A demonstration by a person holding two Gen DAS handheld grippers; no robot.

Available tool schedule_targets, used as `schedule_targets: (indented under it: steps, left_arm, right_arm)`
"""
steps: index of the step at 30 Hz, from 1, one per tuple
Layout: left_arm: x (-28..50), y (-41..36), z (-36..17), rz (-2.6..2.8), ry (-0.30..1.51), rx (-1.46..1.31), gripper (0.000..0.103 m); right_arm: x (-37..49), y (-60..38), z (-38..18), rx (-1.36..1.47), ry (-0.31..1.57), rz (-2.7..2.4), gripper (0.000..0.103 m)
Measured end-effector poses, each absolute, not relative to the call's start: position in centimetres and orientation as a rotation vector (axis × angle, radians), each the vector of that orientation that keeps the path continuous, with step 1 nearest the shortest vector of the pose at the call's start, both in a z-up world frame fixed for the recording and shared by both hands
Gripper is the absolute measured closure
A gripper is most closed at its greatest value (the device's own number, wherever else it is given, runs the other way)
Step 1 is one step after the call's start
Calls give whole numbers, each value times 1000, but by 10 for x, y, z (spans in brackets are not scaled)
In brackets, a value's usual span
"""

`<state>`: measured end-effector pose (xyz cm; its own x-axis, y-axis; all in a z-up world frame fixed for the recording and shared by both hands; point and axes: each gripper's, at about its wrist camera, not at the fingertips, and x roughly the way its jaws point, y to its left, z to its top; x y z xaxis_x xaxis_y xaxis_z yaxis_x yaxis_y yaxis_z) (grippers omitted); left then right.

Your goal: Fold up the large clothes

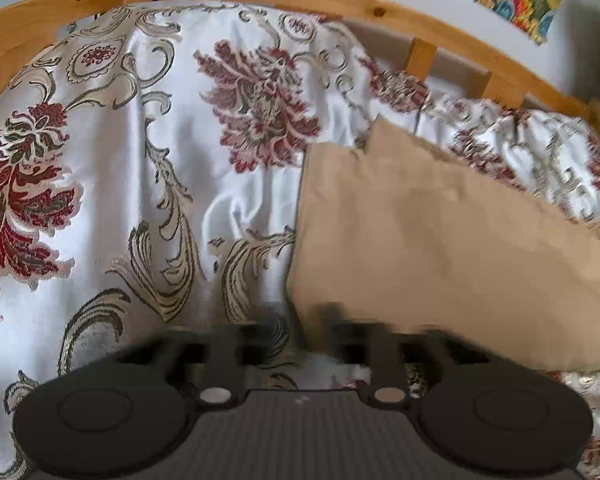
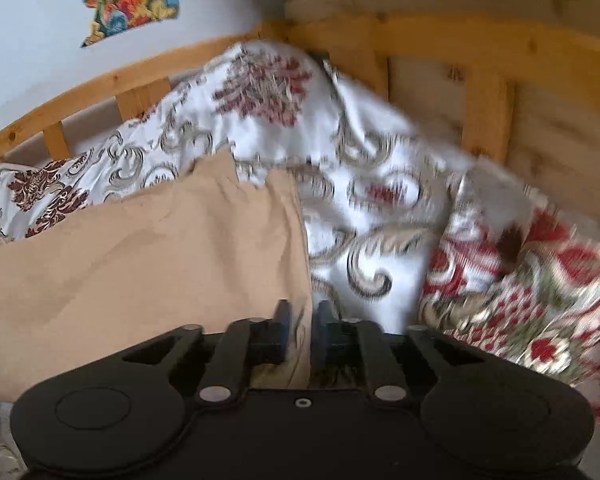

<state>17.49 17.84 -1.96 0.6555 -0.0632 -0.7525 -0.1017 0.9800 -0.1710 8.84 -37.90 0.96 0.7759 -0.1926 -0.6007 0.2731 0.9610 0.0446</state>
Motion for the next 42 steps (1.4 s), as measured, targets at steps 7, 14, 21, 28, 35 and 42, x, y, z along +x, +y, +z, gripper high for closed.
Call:
schedule_targets:
  steps: [7,14,21,28,35,42]
  left_arm:
    - [180,153,5,30,713,-171,2]
    - [243,66,15,-28,698,-58,0]
    - [284,15,-24,46,656,65,0]
    - [286,69,-58,41,694,-176,0]
    - [275,78,-72,109,659,-132,0]
    - [217,67,-36,249,492,5,0]
  right_arm:
    - [95,-324,24,-111,469,-175,28]
    - [150,-237,36,-252,409,57,9]
    - [213,-194,17,-548,369,45,2]
    - [238,-226,-31,-622,419,-139,1]
    - [233,-229,-55,-555,388,-125,1]
    - [185,-273,-3,-405,354,-131,1]
